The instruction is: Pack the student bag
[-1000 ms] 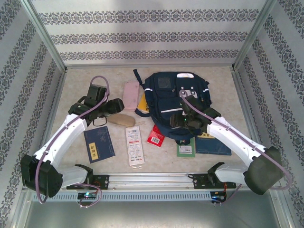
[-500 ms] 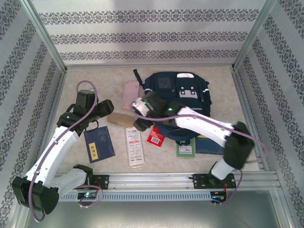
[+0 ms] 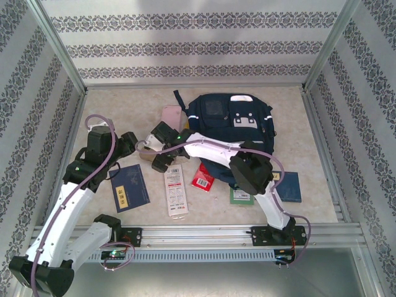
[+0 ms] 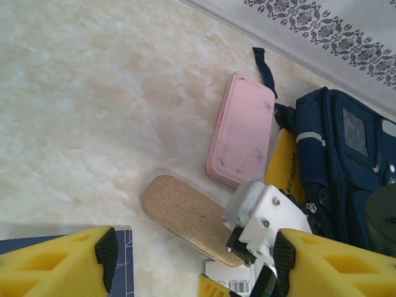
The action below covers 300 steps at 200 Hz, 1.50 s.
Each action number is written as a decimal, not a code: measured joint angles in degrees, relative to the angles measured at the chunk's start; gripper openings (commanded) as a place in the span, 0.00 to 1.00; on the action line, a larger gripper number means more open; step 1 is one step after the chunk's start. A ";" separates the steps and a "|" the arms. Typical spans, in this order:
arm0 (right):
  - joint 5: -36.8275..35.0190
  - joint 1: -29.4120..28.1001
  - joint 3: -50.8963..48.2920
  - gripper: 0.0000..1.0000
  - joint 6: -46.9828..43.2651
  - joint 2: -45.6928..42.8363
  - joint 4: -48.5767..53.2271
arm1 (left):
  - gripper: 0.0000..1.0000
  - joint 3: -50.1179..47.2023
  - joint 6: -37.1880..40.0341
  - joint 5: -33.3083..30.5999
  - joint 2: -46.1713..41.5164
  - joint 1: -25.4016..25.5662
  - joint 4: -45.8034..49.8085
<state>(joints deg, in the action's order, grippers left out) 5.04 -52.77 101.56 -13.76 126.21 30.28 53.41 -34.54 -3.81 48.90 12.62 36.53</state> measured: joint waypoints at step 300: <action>3.34 7.96 -15.85 0.40 21.18 -25.42 -4.46 | 0.64 3.43 3.48 10.62 2.01 -0.57 -1.33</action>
<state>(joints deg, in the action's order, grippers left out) 8.38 -44.82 85.71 7.42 100.79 25.82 56.84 -31.07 6.81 50.92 12.05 35.20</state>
